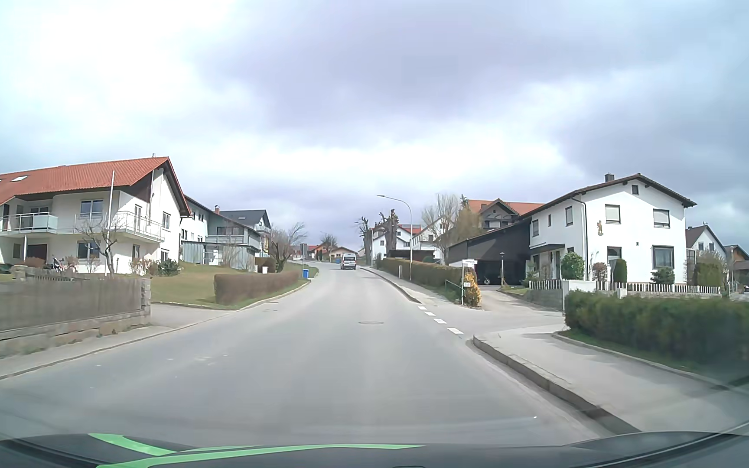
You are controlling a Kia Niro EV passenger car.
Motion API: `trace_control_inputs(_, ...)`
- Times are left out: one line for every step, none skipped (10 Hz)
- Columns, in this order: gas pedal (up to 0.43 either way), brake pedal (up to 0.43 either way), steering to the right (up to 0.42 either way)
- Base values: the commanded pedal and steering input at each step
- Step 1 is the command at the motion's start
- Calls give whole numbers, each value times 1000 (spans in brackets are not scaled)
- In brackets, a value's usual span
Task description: Follow the waypoints while adhering to traffic rules and regulations
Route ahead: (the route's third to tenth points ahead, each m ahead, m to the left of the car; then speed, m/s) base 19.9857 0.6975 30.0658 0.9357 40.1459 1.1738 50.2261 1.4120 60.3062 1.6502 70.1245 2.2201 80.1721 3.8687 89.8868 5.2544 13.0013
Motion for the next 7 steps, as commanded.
trace_control_inputs(220,0,-1)
trace_control_inputs(220,0,-1)
trace_control_inputs(228,0,-1)
trace_control_inputs(228,0,-1)
trace_control_inputs(228,0,-1)
trace_control_inputs(240,0,-1)
trace_control_inputs(240,0,-1)
